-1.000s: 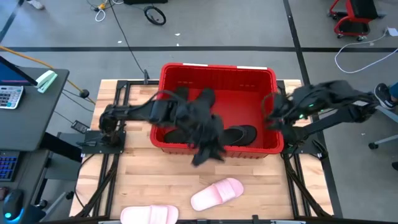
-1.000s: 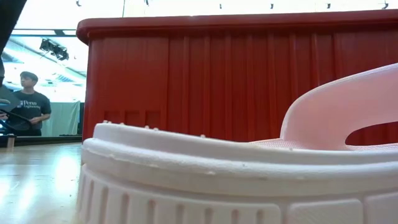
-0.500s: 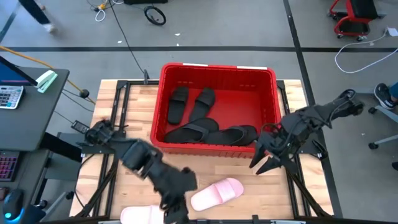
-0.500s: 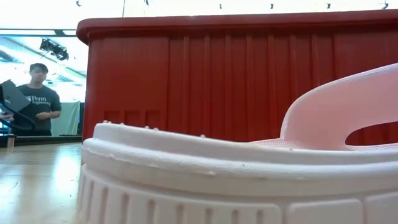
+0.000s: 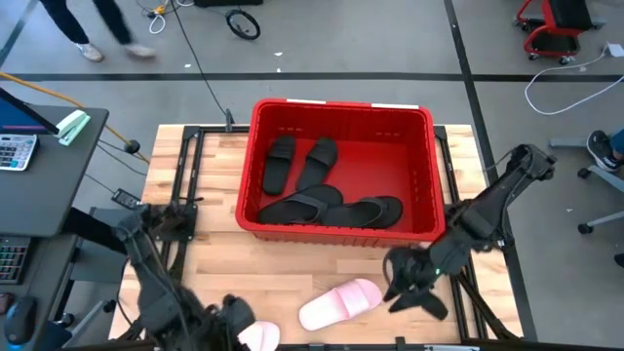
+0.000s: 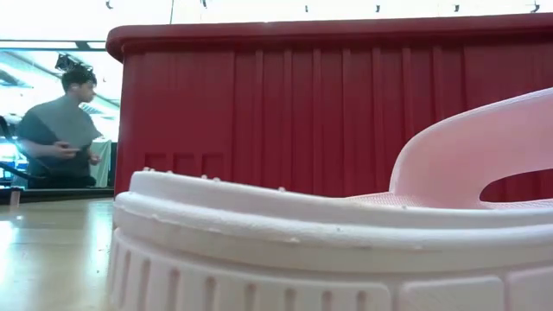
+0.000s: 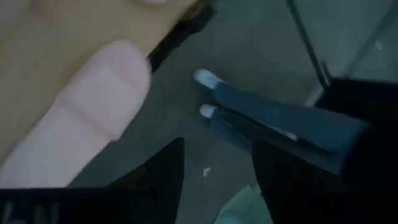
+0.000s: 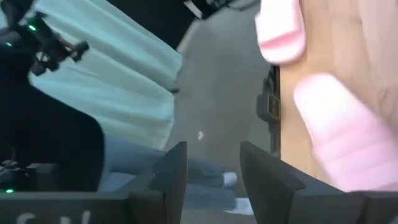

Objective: Pick and place slides into bin
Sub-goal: Put the left pink slide into the red bin

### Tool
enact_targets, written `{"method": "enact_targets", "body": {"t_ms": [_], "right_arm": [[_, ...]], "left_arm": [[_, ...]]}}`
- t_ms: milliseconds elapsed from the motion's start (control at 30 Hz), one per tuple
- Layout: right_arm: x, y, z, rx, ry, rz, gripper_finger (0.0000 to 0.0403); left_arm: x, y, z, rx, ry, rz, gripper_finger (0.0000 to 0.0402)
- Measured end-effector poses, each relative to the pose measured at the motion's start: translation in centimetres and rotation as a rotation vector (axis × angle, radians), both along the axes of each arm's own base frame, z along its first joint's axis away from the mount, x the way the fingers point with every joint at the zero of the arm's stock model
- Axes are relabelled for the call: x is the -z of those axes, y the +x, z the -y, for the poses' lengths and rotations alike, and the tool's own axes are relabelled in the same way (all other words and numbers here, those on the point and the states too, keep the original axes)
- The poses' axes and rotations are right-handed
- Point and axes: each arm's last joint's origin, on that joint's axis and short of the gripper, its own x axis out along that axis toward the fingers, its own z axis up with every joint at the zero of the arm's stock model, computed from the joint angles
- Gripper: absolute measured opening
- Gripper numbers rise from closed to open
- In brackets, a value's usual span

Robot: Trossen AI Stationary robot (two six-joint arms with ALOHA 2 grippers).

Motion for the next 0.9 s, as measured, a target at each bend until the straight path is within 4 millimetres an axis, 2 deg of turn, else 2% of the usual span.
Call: {"method": "enact_targets", "body": {"t_ms": [167,367,600,733,900], "right_arm": [[1.7,0.4,-1.9,0.037,-0.040,-0.056,0.0153],[2.9,1.1,-2.6,0.067,-0.075,-0.083,0.0153],[3.0,1.2,-2.7,0.076,-0.068,-0.093,0.0153],[2.7,1.0,-2.5,0.079,-0.056,-0.089,0.0153],[2.6,0.9,-2.4,0.079,-0.052,-0.085,0.0153]], "left_arm": [[3.7,-1.5,1.9,-0.149,0.016,-0.110,0.0201],[9.3,-1.5,3.5,-0.256,-0.027,-0.171,0.0195],[15.6,-1.6,3.3,-0.380,-0.042,-0.241,0.0194],[17.3,-2.1,2.8,-0.387,-0.015,-0.313,0.0192],[17.5,-2.2,2.8,-0.383,-0.012,-0.325,0.0185]]}}
